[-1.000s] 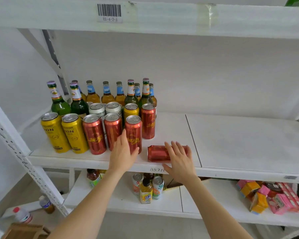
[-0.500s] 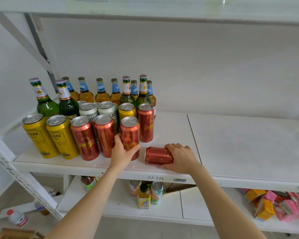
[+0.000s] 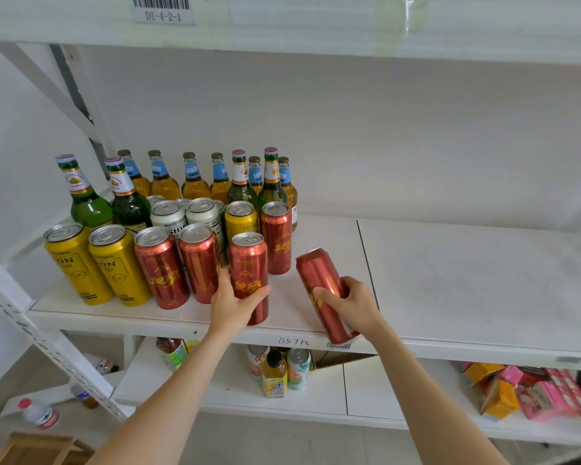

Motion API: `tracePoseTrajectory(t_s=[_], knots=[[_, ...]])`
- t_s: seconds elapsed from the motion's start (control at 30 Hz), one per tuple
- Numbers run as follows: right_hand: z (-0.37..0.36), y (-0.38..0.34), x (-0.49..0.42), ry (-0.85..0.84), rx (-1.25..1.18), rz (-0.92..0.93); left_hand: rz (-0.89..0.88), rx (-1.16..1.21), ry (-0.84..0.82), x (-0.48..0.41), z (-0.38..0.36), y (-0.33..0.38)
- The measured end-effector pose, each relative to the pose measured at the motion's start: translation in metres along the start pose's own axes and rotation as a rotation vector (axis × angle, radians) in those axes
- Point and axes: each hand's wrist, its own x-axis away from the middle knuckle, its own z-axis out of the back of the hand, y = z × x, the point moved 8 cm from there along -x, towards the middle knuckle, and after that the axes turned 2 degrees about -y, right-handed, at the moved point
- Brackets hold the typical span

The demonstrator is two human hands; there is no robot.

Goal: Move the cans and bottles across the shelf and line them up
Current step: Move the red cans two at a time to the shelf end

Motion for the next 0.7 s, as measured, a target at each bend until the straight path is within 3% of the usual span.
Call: tracePoseTrajectory(t_s=[0.17, 0.33, 0.7], knots=[[-0.01, 0.011, 0.024, 0.046, -0.479, -0.149, 0.055, 0.104, -0.04, 0.016, 0.004, 0.005], [-0.022, 0.023, 0.05, 0.065, -0.759, -0.258, 0.123, 0.209, -0.077, 0.034, 0.013, 0.005], [-0.024, 0.026, 0.11, 0.184, -0.888, -0.236, 0.124, 0.261, -0.221, 0.076, 0.023, 0.022]])
